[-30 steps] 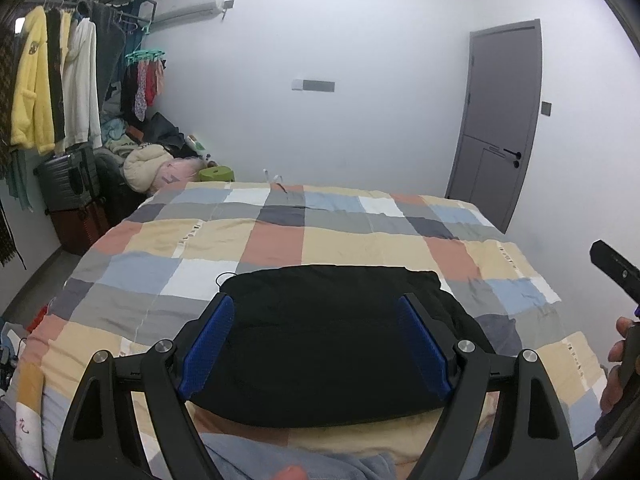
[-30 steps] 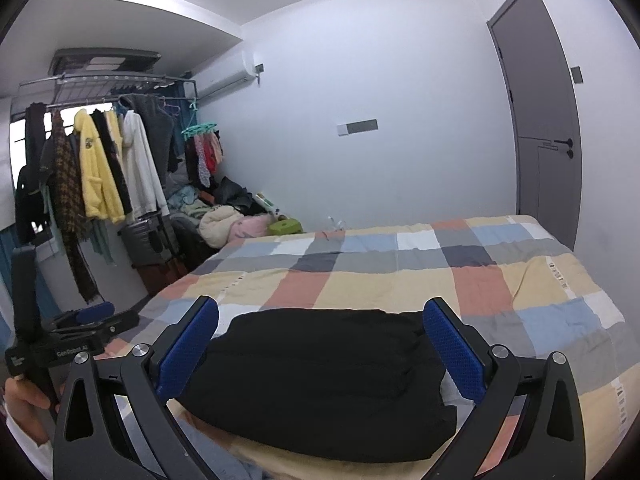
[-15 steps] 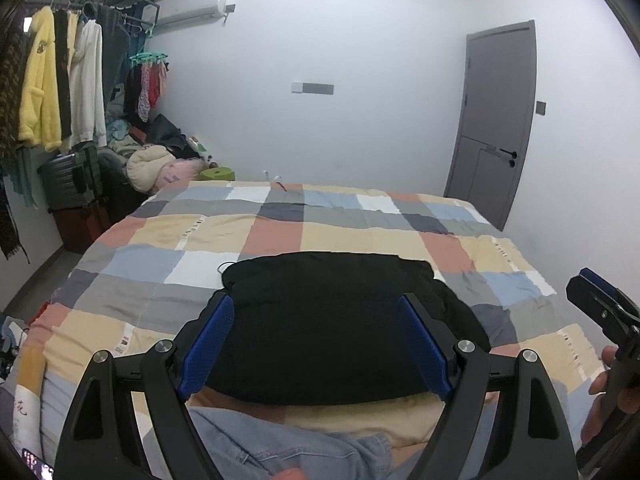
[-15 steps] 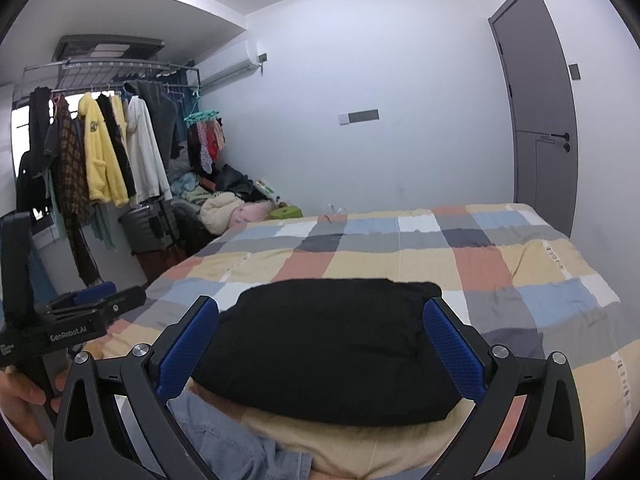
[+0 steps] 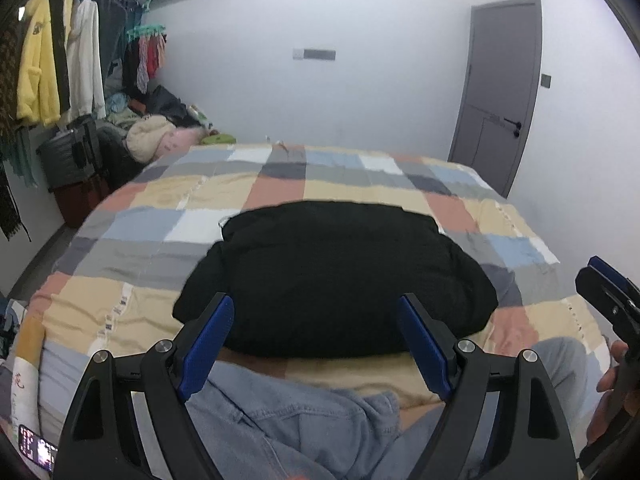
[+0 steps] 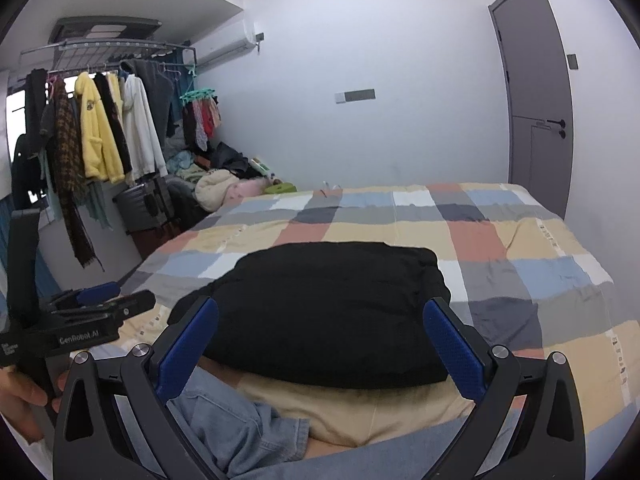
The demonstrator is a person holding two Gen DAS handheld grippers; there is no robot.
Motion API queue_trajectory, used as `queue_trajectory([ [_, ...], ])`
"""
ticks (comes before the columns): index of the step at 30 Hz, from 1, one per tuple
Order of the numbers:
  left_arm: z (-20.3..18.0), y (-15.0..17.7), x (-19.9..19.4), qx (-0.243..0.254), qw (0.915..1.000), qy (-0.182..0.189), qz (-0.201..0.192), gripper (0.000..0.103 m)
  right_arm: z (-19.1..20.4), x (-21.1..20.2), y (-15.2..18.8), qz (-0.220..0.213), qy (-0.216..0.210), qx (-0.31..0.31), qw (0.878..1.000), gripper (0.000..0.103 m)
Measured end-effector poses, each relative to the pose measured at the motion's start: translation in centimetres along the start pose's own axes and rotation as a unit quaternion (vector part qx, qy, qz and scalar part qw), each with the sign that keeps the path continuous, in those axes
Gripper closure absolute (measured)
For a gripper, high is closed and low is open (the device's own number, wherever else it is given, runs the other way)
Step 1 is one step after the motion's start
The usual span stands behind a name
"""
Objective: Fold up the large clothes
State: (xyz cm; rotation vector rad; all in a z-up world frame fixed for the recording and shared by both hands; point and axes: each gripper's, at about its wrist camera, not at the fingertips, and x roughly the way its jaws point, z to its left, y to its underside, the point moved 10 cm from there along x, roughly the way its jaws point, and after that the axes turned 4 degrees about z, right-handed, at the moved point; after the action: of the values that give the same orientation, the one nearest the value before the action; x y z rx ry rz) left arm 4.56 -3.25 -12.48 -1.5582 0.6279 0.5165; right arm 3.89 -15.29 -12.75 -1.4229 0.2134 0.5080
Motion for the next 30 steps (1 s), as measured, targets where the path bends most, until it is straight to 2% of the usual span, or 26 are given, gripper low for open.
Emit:
queue_trajectory([
  [3,-0.2,0.6,0.1,0.005,1.0000,-0.004,0.004,0.019,0.1,0.3,0.4,0.004,-0.001,0.000,1.000,0.000],
  [9,-0.4,0.4,-0.5,0.012,0.9997,-0.017,-0.015,0.019,0.4,0.7,1.1,0.014,-0.004,-0.002,1.000,0.000],
  [17,-0.4,0.7,0.2,0.008,0.9999,-0.013,-0.002,0.019,0.3,1.1,1.8,0.021,0.001,0.000,1.000,0.000],
  [21,-0.6,1.1,0.8,0.001,0.9999,0.005,0.013,0.019,0.1,1.3,2.4,0.026,0.007,-0.001,1.000,0.000],
  [30,-0.7,1.3,1.3,0.005,0.9998,0.004,0.019,0.019,-0.6,1.4,2.9,0.034,0.010,0.009,0.999,0.000],
])
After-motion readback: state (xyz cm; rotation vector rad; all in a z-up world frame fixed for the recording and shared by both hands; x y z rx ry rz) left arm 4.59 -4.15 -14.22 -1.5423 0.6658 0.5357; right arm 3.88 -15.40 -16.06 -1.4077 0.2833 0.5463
